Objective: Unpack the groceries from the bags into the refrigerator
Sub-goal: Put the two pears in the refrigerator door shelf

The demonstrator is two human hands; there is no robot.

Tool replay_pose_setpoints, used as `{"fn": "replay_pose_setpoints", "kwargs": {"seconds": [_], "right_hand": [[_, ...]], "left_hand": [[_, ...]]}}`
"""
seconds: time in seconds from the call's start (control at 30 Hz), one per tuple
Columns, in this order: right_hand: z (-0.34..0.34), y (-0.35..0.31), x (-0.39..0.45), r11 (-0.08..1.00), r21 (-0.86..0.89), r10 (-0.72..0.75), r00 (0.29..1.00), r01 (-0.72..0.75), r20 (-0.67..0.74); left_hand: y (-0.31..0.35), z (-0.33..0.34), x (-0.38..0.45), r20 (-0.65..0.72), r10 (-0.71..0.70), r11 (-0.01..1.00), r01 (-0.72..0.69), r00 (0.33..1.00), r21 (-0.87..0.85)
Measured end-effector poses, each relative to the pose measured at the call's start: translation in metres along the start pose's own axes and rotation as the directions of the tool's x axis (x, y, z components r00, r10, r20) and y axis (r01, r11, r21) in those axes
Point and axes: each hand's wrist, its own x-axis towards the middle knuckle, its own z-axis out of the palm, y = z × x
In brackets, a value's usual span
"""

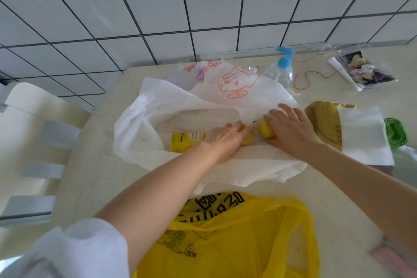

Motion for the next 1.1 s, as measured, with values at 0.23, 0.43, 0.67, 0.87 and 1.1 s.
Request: {"fn": "replay_pose_setpoints", "kwargs": {"seconds": [0.23,0.43,0.67,0.87,1.1], "right_hand": [[0.008,-0.003,-0.001,0.998,0.061,0.001,1.000,0.000,-0.014],[0.002,-0.009,-0.013,0.991,0.133,-0.007,0.984,0.032,-0.180],[-0.039,-0.044,-0.051,0.868,0.496,0.113,0.972,0.005,-0.207],[-0.084,-0.098,-0.092,0.592,0.805,0.192,0.977,-0.041,-0.092],[-0.121,-0.196,-0.149,0.483,0.876,0.127,0.988,0.014,-0.086]], "left_hand": [[0.013,0.017,-0.003,-0.090,-0.014,1.000,0.014,0.996,-0.011],[0.010,0.032,-0.022,-0.254,0.116,0.993,-0.116,0.960,0.018],[0.024,0.025,-0.070,-0.465,0.032,0.987,-0.101,0.885,-0.124],[0.042,0.008,-0.155,-0.509,-0.369,0.798,-0.016,0.778,-0.602],[0.071,0.024,-0.286,-0.394,-0.709,0.471,-0.024,0.584,-0.882]]}}
